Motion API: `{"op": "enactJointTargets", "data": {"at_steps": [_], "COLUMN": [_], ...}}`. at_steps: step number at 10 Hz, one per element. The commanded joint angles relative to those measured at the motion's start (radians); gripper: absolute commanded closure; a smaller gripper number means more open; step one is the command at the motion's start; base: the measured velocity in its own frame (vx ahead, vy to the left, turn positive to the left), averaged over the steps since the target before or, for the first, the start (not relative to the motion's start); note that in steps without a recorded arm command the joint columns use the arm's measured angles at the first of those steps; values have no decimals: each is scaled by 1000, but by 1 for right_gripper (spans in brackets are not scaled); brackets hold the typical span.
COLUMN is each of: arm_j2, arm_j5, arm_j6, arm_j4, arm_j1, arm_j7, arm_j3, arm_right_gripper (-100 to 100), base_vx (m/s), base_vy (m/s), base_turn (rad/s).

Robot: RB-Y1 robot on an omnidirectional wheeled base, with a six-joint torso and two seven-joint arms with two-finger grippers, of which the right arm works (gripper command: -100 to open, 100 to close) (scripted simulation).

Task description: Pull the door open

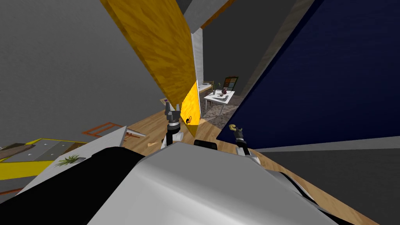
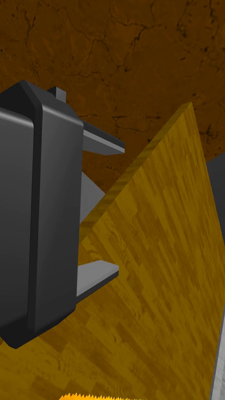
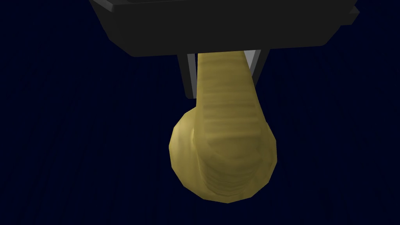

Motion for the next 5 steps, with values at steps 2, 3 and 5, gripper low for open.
{"op": "enactJointTargets", "data": {"at_steps": [2, 3, 5], "arm_j2": [-26, -37, -48], "arm_j5": [12, 14, 12], "arm_j6": [-42, -52, -48], "arm_j4": [15, 17, 8], "arm_j1": [22, 29, 39], "arm_j7": [-53, -67, -70], "arm_j3": [27, 31, 29], "arm_right_gripper": [100, 100, 100], "base_vx": [-117, -108, -73], "base_vy": [-19, -26, -17], "base_turn": [132, 87, 53]}}
